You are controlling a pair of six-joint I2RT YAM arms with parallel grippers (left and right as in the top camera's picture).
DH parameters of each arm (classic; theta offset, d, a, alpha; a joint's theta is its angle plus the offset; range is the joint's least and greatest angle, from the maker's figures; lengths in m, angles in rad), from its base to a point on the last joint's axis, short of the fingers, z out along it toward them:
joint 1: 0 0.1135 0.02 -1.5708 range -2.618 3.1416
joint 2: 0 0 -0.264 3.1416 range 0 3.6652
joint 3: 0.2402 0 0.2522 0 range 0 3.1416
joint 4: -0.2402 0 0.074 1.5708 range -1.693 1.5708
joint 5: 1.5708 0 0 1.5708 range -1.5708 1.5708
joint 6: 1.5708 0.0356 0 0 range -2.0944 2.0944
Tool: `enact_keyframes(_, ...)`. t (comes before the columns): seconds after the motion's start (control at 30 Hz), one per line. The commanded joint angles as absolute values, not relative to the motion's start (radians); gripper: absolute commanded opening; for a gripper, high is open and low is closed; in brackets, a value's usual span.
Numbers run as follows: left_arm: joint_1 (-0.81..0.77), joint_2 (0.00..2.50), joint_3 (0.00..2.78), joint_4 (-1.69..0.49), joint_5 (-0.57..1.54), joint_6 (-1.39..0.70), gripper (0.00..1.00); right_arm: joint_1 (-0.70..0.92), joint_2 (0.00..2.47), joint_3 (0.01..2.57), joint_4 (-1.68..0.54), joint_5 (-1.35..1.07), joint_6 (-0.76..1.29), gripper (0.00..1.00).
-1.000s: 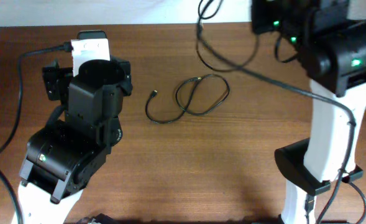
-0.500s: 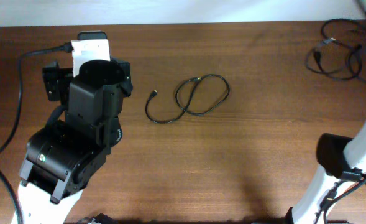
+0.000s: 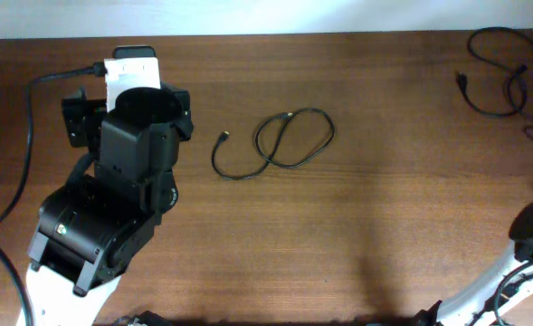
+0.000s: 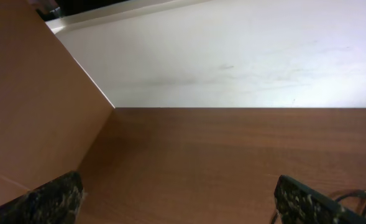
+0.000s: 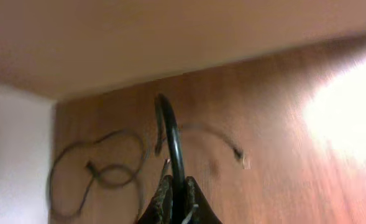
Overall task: Untangle cables
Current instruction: 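Lay the pulled cable at the right table edge and release it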
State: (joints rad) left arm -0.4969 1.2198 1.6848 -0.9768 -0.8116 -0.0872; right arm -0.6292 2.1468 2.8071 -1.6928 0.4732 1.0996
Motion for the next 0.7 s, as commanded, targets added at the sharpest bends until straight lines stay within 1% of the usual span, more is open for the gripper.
enact_keyframes(0.0,-0.492,1.219,1.692,-0.976,-0.805,-0.075,0.99,-0.661,2.152,2.674,-1.672,0.545,1.393,0.04)
enact_keyframes(0.13,-0.492,1.219,1.692,-0.976,-0.805,-0.075,0.99,-0.662,2.152,2.519,-1.602,0.594,1.393,0.04)
enact_keyframes(0.33,-0.492,1.229,1.692,-0.979,-0.805,-0.075,0.99,-0.661,2.152,2.130,-1.398,0.546,1.393,0.04)
enact_keyframes(0.43,-0.492,1.230,1.692,-0.982,-0.805,-0.075,0.99,-0.662,2.152,1.974,-1.303,0.530,1.392,0.04)
enact_keyframes(0.47,-0.492,1.230,1.692,-0.982,-0.805,-0.075,0.99,-0.661,2.152,1.888,-1.233,0.522,1.356,0.04)
enact_keyframes(0.67,-0.492,1.230,1.692,-0.982,-0.804,-0.075,0.99,-0.661,2.152,1.708,-0.963,0.447,1.095,0.04)
